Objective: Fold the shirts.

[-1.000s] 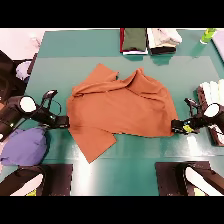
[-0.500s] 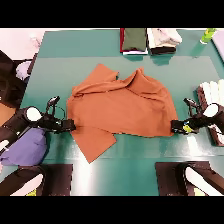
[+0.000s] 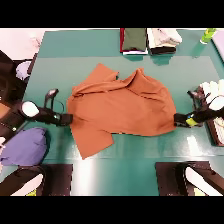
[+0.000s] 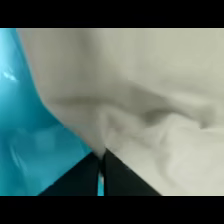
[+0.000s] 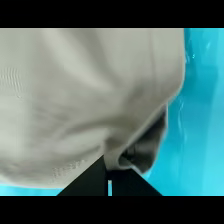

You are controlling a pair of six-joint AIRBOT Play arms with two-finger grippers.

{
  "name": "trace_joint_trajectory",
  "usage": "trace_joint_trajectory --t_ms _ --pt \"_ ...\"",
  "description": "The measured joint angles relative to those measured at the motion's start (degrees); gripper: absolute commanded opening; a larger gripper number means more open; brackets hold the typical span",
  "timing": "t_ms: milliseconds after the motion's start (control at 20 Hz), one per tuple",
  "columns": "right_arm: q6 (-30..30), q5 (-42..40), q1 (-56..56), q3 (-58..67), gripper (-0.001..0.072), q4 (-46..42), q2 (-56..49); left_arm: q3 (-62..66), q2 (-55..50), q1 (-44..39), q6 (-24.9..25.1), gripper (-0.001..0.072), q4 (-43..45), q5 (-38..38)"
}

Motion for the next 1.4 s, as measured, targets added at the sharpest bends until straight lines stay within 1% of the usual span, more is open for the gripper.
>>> trace_joint_trajectory --t_ms 150,400,600,750,950,1100,1250,1400 --pt "-0.6 1.8 0.0 9.7 0.0019 0.1 3.9 12.2 4.6 0.1 0.3 0.0022 3.9 -3.0" --pt "-1.0 2.8 0.0 30.6 0.0018 0.1 11.8 39.4 12.3 0.1 0.4 0.0022 7.5 -6.0" --pt "-1.3 3.1 0.0 47.3 0.0019 0.2 15.0 58.8 14.8 0.1 0.5 0.0022 8.4 -6.8" --pt "-1.5 3.5 0.0 58.7 0.0018 -0.4 14.8 68.7 15.4 0.1 0.7 0.0021 8.7 -6.2" --pt "-1.5 7.0 -0.1 71.6 0.0018 -1.9 10.8 74.2 15.3 0.0 1.6 0.0021 9.3 -4.4" --pt "-1.5 10.2 -0.1 76.7 0.0018 -2.5 6.8 74.4 13.0 0.0 1.8 0.0022 10.3 -6.1" --pt "-1.5 11.8 -0.1 74.1 0.0018 -2.6 2.7 71.9 7.3 0.0 1.9 0.0022 11.1 -10.8" --pt "-1.6 12.4 0.5 66.4 0.0018 -2.9 -2.7 66.7 -1.2 0.0 2.0 0.0022 11.7 -15.3"
